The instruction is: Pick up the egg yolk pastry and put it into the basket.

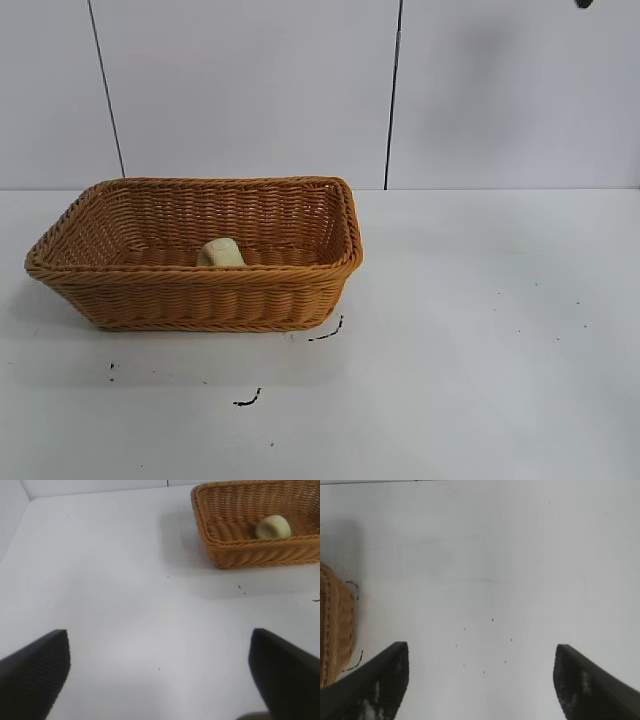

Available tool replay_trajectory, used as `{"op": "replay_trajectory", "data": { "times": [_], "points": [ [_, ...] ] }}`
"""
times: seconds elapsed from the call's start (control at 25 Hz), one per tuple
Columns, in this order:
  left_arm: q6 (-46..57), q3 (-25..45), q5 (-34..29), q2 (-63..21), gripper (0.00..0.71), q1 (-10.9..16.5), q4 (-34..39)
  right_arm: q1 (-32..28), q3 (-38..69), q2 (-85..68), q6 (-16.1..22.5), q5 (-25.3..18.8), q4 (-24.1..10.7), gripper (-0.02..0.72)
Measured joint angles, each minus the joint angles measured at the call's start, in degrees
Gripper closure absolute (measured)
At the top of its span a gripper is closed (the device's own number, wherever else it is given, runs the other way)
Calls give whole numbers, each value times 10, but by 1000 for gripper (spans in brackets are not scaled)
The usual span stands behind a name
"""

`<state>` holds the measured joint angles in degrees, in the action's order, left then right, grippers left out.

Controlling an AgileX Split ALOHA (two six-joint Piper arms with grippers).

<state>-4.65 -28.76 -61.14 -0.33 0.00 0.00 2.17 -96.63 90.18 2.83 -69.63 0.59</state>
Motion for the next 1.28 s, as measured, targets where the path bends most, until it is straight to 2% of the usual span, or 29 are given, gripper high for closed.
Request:
{"op": "replay_trajectory", "data": {
  "times": [0.52, 0.76, 0.88, 1.28],
  "points": [
    [0, 0, 0, 0, 14, 0, 0, 0, 439, -447, -8, 4, 0, 134],
    [0, 0, 0, 0, 14, 0, 0, 0, 607, -666, -14, 76, 1, 135],
    [0, 0, 0, 0, 14, 0, 0, 0, 663, -759, -14, 103, 1, 135],
    [0, 0, 0, 0, 14, 0, 0, 2, 686, -872, -15, 107, 1, 142]
  ]
}}
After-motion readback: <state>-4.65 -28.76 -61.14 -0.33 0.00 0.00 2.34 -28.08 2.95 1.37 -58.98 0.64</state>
